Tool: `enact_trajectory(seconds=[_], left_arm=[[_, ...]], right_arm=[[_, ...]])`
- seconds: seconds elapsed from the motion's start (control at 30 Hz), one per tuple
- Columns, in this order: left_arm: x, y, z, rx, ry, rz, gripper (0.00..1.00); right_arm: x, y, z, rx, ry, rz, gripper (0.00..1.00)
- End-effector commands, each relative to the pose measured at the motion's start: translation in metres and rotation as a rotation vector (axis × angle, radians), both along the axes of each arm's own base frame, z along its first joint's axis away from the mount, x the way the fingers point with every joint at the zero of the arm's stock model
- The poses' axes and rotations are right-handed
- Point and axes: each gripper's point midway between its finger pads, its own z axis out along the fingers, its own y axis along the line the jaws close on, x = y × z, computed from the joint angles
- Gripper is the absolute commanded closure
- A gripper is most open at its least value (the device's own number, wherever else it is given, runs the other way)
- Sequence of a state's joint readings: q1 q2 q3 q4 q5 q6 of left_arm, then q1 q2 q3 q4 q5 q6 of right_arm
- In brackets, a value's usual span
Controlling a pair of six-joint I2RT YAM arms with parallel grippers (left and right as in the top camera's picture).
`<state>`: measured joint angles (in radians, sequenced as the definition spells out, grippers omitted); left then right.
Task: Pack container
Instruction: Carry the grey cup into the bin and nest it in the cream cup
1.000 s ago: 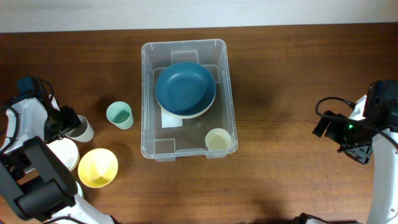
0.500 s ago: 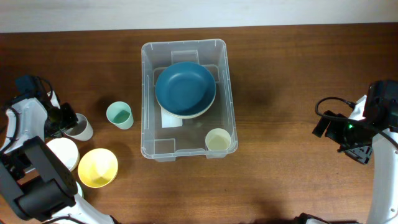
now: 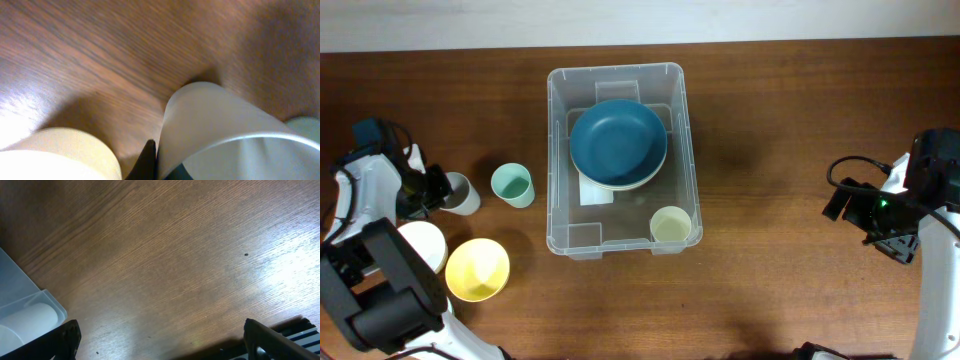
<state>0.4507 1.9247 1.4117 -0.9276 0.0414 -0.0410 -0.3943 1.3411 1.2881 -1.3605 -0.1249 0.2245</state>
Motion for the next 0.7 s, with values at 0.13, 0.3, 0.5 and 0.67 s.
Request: enact_trajectory(seconds=[0.13,0.3,0.5,0.67], left_arm=[[0.024,-0.019,0.097,-0.012,-0.21,-0.06,0.99],[0.022,-0.051,0.176,0.042,-0.365,-0.138,0.99],[0.009,-0.143,0.232,0.026,-0.493,-0.339,0.99],[-0.003,-0.232,0.225,-0.057,-0.456,-0.542,0.99]], right_arm=[[-0.002,-0.004,-0.001,-0.017,0.006,0.003,0.0],[-0.002,-0.004,-0.001,-0.017,0.007,0.003,0.0],[-0.002,-0.004,-0.001,-0.017,0.007,0.003,0.0],[-0.002,-0.004,-0.001,-0.016,0.008,0.003,0.0]])
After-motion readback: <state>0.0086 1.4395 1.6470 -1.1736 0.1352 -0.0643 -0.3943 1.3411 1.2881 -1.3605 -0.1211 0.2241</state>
